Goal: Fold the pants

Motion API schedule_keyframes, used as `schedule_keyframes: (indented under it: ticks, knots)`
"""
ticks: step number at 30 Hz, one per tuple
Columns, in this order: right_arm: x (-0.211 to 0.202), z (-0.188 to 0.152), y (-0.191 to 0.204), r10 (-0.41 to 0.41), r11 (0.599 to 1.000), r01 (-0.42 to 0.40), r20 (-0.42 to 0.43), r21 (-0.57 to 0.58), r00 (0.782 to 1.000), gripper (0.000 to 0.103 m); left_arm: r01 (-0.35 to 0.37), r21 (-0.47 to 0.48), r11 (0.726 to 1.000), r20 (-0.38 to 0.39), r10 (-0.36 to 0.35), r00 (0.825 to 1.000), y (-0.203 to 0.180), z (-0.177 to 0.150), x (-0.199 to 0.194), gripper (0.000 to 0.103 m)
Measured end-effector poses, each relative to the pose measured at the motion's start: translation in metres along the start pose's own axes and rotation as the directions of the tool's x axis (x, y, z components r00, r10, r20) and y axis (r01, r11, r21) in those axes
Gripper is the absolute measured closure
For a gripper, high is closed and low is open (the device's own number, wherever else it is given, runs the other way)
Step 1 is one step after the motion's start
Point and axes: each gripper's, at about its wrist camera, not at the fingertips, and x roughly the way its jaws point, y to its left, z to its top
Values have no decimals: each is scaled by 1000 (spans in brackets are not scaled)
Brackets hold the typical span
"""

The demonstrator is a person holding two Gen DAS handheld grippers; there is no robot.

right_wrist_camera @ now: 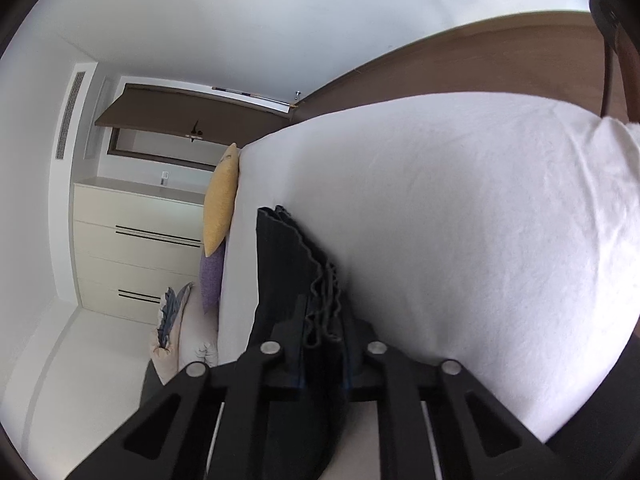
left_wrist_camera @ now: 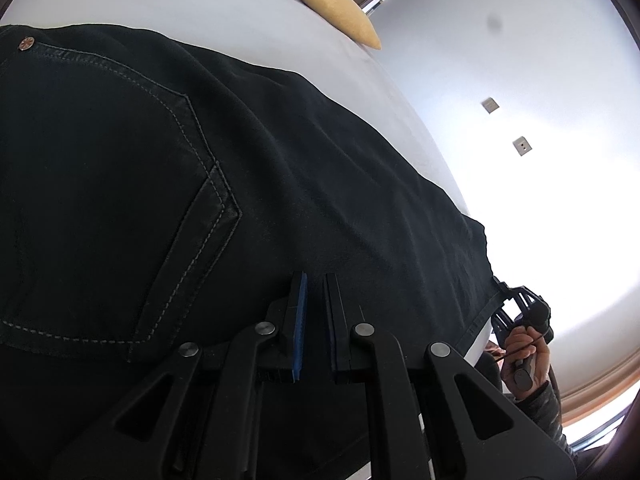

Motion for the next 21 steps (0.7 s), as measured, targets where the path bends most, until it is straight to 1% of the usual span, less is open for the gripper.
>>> schedule_keyframes:
  ticks: [4,6,7,10,12,13,14,15,16,17,18,19,20,21]
  knots:
    - [-1,-2,4,-14,1000,14,5,-28,1000,92,-2,2,1000,0,2,1000,-2,1,2,95]
    - [-2,-3,10,-43,997,43,10,-59,999,92,-1,1,1000,1,1,1000,-2,0,2,95]
    - [-2,-3,16,-60,995,61,15,-81,998,92,-1,2,1000,2,1,1000,1,2,-5,95]
    - [-2,-11,34,-120,976,123,24,-178,992,92,-1,0,1000,5,1,1000,0,3,-8,95]
    - [0,-20,53,-154,949,154,23,-276,988,92,1,-6,1000,7,-1,1000,1,2,-7,95]
    - [4,-31,69,-179,916,175,22,-361,984,92,2,-10,1000,8,-2,1000,1,1,-6,95]
    - [6,-39,79,-193,892,185,23,-413,981,92,3,-15,1000,8,-3,1000,2,1,-5,95]
    - [10,-52,93,-213,850,198,25,-488,977,92,4,-20,1000,10,-4,1000,2,1,-5,95]
    - [14,-68,108,-231,799,207,30,-565,973,92,5,-25,1000,11,-5,1000,3,1,-6,95]
    - [20,-89,124,-251,727,215,38,-652,967,92,6,-30,1000,13,-6,1000,4,0,-7,95]
    - [25,-105,135,-263,674,216,44,-706,964,92,7,-37,999,15,-7,1000,5,0,-7,95]
    - [31,-136,151,-281,562,212,57,-799,958,92,8,-45,999,18,-7,1000,5,0,-8,95]
    - [35,-156,157,-289,492,206,64,-846,955,92,8,-54,998,19,-7,1000,6,1,-10,95]
    - [40,-179,165,-299,406,195,72,-893,951,92,7,-64,998,18,-6,1000,7,1,-10,95]
